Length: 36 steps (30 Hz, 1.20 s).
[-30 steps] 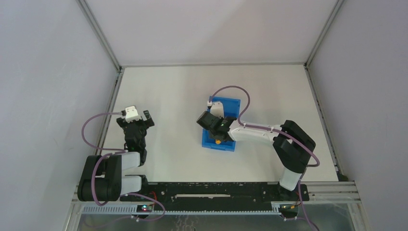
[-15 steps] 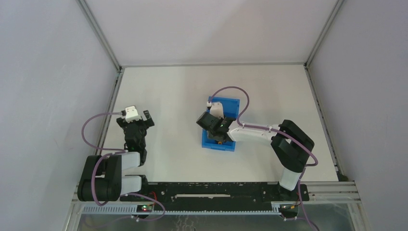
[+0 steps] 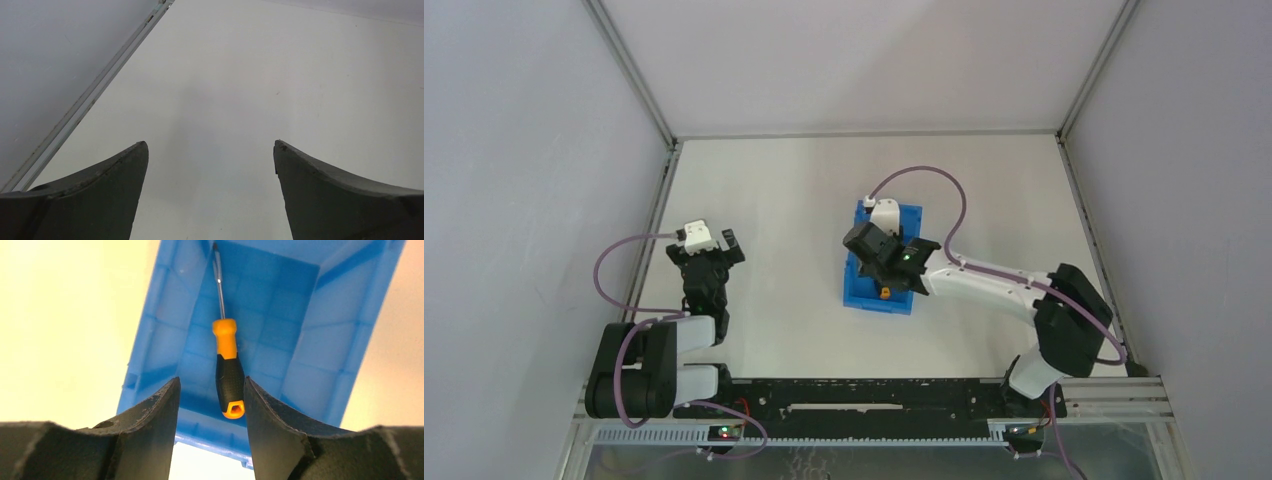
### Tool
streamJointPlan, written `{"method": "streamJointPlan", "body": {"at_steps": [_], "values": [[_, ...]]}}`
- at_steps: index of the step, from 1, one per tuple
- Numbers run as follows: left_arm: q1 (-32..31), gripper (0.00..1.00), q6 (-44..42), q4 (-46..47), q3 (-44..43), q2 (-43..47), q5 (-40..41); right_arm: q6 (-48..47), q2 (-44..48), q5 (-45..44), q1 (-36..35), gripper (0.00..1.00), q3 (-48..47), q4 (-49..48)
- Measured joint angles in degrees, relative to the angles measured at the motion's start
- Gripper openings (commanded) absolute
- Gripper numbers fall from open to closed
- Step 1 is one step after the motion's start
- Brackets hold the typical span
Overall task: Put the screwdriver in the bin
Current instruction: Place the screwdriver in the bin, then reset both arms
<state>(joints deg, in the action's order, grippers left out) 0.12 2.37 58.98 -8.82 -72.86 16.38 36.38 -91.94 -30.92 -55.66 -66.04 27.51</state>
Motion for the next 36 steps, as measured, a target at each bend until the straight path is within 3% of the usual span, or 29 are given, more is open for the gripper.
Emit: {"method": "streamJointPlan", "body": {"at_steps": [7,13,25,36], "values": [[0.0,1.0,0.0,0.0,0.0,0.0,0.0,-2.3,6.6,-0.1,0.3,0.67,-0.2,0.4],[0.0,1.0,0.0,0.0,0.0,0.0,0.0,-6.4,7.2,-0.1,1.2,0.99,-5.3,2.7],[0.0,1.0,0.0,0.0,0.0,0.0,0.0,-15.7,3.1,0.9,5.4,1.0,-30.2,8.3],[0.0,1.0,0.0,0.0,0.0,0.0,0.0,-22.2,-1.0,6.4,12.0,1.0,-41.6,12.1]]}}
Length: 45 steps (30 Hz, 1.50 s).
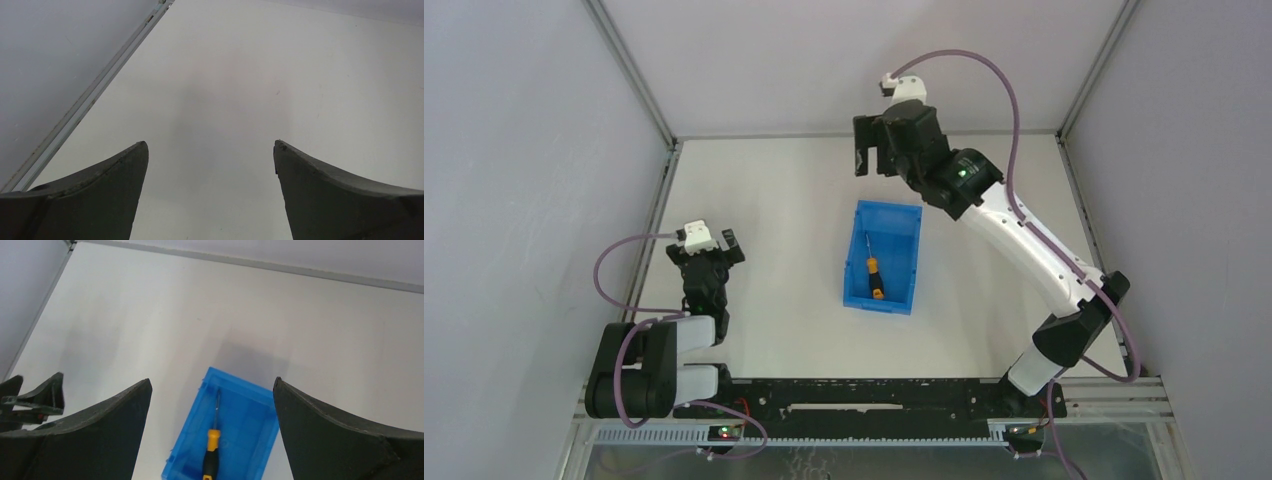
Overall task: Put the screwdriver in the bin
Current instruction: Reset both arms
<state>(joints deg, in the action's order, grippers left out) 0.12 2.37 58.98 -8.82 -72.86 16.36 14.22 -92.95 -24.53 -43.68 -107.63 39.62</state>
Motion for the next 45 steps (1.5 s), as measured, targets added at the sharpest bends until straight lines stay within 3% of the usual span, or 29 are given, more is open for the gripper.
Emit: {"method": "streamJointPlan", "body": {"at_steps": [25,45], "values": [[0.0,1.0,0.0,0.0,0.0,0.0,0.0,-11.1,7.9,17.2,33.5,1.0,6.3,0.2],[0.0,1.0,0.0,0.0,0.0,0.0,0.0,-12.9,5.5,20.7,38.3,1.0,5.9,0.2]]}}
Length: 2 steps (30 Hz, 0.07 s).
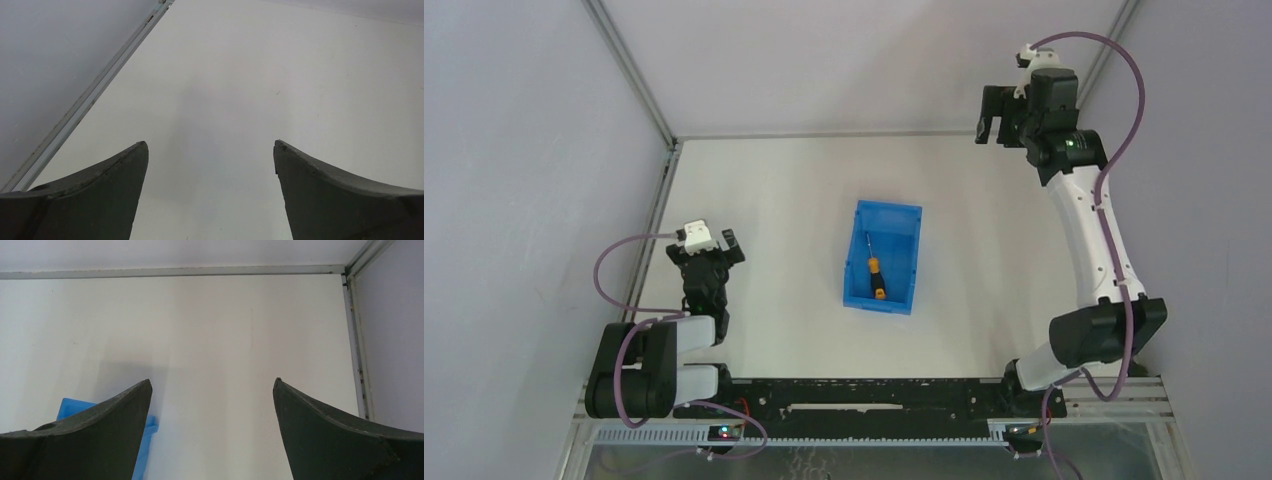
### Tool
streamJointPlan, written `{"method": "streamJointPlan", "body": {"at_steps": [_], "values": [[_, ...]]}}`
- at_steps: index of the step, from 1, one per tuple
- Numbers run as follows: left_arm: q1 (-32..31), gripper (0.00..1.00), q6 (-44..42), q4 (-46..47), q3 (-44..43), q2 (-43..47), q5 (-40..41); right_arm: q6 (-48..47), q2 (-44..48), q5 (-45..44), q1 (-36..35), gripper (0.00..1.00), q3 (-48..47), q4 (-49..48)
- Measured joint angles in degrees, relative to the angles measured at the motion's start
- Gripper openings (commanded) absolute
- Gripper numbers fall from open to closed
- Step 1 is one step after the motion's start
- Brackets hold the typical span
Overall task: Put the screwdriver in the bin
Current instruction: Reset both arms
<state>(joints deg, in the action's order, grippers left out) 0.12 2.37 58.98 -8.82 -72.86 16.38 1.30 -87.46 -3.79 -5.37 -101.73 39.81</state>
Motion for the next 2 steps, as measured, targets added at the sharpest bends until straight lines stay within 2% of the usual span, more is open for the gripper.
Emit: {"method": "streamJointPlan", "body": {"at_steps": [2], "values": [[0.0,1.0,0.0,0.0,0.0,0.0,0.0,0.0,-0.2,0.0,0.2,1.0,0.0,0.0]]}}
